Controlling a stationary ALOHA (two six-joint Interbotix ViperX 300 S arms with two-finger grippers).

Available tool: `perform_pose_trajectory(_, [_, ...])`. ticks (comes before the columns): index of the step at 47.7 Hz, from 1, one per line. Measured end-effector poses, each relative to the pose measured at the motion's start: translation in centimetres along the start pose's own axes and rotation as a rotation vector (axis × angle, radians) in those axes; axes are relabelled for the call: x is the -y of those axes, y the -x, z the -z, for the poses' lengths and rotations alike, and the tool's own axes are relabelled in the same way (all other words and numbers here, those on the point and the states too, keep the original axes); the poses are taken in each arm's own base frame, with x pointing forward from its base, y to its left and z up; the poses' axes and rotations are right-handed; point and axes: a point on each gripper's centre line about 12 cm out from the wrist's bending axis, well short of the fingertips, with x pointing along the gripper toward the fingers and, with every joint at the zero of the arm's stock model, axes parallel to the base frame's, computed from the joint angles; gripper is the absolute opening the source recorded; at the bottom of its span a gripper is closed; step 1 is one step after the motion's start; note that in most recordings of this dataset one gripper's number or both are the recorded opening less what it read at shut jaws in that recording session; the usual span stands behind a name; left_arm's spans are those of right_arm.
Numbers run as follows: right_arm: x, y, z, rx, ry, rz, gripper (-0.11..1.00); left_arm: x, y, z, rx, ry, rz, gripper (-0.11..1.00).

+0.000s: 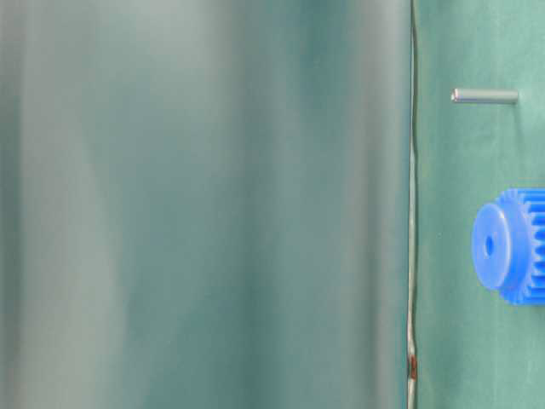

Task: Insert the shaft placed at a random location into the center hole of the medium gear at another random location.
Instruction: 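Move the right gripper left toward the upright silver shaft, fingers open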

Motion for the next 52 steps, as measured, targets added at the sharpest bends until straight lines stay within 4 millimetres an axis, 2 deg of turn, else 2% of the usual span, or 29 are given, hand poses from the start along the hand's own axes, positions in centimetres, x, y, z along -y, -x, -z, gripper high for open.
perform_pose_trajectory(9, [0.9,-0.7,1.5,-0.063,-0.021,0.047,0.01,0.1,-0.1,0.3,-0.032,-0.010,0.004,0.00])
perform_pose_trajectory(21, [2.8,-2.4,5.2,-0.221,-0.038,0.130,0.03,0.1,-0.1,0.5,-0.043,-0.010,0.005,0.00])
perform_pose_trajectory(26, [3.4,-3.0,6.8,-0.286,-0.042,0.156,0.21,0.1,-0.1,0.5,-0.049,-0.010,0.005,0.00])
perform_pose_trajectory(34, [4.5,-4.2,9.6,-0.373,-0.050,0.191,0.71,0.1,-0.1,0.6,-0.055,-0.010,0.005,0.00])
perform_pose_trajectory(38, [4.7,-4.9,11.0,-0.405,-0.050,0.196,0.92,0.1,-0.1,0.6,-0.058,-0.010,0.005,0.00])
perform_pose_trajectory(40, [4.9,-5.2,11.7,-0.417,-0.052,0.202,0.95,0.1,-0.1,0.6,-0.058,-0.010,0.005,0.00])
perform_pose_trajectory(52, [7.3,-6.9,15.3,-0.475,-0.047,0.268,0.93,0.1,-0.1,0.7,-0.061,-0.010,0.005,0.00])
